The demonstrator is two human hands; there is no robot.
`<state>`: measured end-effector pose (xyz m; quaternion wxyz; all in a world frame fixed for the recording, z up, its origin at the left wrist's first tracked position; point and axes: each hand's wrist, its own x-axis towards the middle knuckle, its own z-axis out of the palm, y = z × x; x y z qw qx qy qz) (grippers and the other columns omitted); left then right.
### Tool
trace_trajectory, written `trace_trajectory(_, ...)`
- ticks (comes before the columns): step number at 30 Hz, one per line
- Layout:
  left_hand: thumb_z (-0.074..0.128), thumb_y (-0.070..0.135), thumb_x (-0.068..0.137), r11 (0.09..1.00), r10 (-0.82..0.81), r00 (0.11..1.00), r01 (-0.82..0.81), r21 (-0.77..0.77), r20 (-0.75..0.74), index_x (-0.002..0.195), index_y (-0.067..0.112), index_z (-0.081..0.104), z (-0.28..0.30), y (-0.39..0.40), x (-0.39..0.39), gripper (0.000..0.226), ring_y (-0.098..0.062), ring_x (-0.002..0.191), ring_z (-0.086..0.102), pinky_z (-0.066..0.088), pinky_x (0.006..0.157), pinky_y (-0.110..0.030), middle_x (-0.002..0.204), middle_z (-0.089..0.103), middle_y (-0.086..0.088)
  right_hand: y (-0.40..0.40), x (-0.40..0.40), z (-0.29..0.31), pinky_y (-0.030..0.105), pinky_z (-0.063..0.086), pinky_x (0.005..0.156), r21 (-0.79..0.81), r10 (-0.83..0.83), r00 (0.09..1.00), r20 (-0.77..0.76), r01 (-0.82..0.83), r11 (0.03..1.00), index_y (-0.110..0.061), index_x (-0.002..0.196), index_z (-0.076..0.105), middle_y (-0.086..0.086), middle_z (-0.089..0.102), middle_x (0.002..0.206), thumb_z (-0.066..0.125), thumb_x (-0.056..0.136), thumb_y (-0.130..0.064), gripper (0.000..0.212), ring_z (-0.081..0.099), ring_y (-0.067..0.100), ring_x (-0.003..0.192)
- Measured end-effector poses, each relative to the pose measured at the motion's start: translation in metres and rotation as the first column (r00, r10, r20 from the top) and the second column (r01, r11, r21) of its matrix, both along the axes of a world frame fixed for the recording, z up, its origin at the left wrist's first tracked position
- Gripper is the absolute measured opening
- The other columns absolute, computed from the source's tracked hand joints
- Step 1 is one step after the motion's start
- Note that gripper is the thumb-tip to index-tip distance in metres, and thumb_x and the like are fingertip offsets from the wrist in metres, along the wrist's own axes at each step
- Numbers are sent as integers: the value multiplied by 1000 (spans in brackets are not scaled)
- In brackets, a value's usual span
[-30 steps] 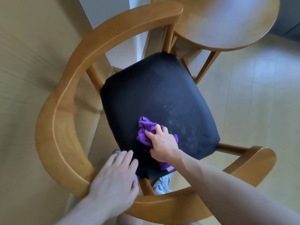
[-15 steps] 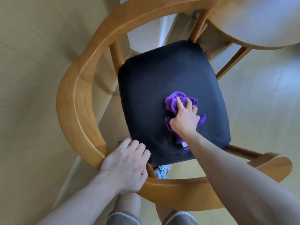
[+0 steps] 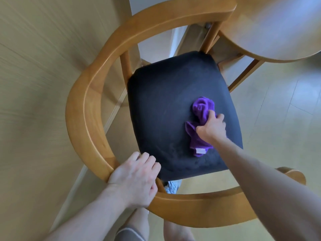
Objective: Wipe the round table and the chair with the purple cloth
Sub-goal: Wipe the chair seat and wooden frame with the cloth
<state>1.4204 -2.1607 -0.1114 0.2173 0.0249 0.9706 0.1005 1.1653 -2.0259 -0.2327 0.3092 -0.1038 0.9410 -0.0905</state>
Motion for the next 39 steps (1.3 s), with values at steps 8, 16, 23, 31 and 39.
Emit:
trace_trajectory(8, 52, 37, 80, 999, 22, 1000, -23, -36, -13, 83, 20, 60, 1, 2, 3, 19, -24, 73, 53, 54, 69, -42, 79, 57, -4, -4, 111, -2, 34, 44, 76, 27, 323, 824, 466, -378, 925, -28, 116, 43, 6, 35, 115, 67, 80, -38, 44, 55, 38, 95)
trace_trajectory(16, 38, 33, 82, 997, 4, 998, -9, -78, -65, 84, 19, 57, 0, 4, 5, 24, -25, 74, 50, 51, 69, -43, 80, 54, -3, -3, 56, 8, 37, 47, 80, -268, -20, 998, 56, 34, 963, -30, 125, 49, -1, 37, 115, 62, 80, -28, 47, 53, 30, 95)
trace_trajectory(23, 36, 31, 79, 994, -25, 991, 10, -110, -130, 81, 19, 55, -2, 4, 6, 23, -28, 73, 50, 45, 67, -42, 78, 54, -5, -32, 97, -9, 49, 45, 95, -25, 428, 881, 205, -432, 902, -39, 139, 46, 6, 31, 129, 64, 83, -32, 59, 35, 35, 123)
trace_trajectory(31, 20, 36, 83, 988, -12, 997, -1, -157, -79, 92, 25, 48, -7, 5, 8, 31, -21, 80, 43, 42, 77, -37, 87, 51, 2, 23, 95, 33, 30, 49, 72, -147, 321, 890, 324, -287, 946, -27, 119, 64, 0, 46, 112, 70, 76, -21, 43, 59, 26, 92)
trace_trajectory(39, 40, 42, 103, 904, 408, 903, -420, 81, 133, 126, 30, 61, 5, 17, -6, 34, -18, 113, 59, 48, 94, -33, 123, 63, 8, 69, 95, 182, 39, 57, 90, -721, 20, 955, 295, 209, 661, -26, 130, 55, 1, 62, 119, 62, 89, -44, 46, 64, 24, 107)
